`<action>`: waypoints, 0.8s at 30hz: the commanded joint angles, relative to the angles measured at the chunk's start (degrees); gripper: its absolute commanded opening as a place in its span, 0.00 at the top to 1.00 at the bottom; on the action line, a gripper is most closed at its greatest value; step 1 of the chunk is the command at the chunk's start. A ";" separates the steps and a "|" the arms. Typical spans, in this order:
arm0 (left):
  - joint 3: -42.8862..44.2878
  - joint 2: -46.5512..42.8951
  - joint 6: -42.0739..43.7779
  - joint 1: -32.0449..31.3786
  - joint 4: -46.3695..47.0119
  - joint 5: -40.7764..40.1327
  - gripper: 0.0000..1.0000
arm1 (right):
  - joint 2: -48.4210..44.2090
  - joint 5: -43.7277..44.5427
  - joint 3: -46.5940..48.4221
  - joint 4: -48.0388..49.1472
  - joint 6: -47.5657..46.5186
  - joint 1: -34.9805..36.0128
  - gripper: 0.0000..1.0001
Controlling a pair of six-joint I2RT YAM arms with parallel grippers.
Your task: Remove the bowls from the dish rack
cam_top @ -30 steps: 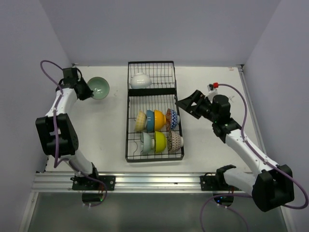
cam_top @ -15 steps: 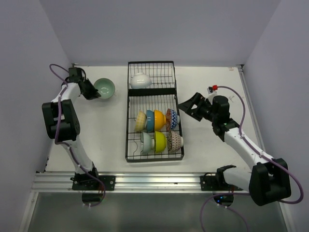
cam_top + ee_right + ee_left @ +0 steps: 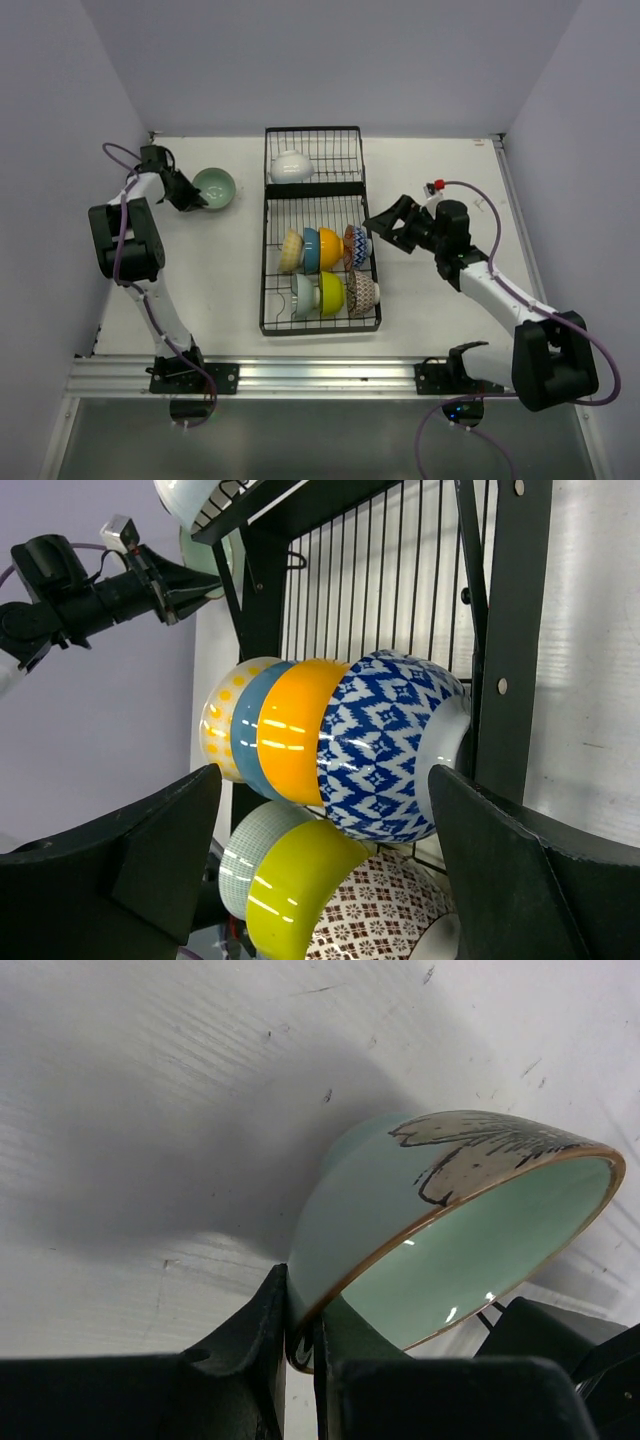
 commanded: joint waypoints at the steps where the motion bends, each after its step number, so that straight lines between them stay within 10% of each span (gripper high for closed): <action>1: 2.57 -0.23 -2.08 1.18 2.68 2.86 0.87 | 1.19 -1.86 0.15 2.93 -0.87 -0.35 0.11; 24: 1.26 -4.17 -0.15 2.15 1.89 1.28 0.43 | 2.77 -4.58 -0.55 4.16 -0.51 -0.97 0.10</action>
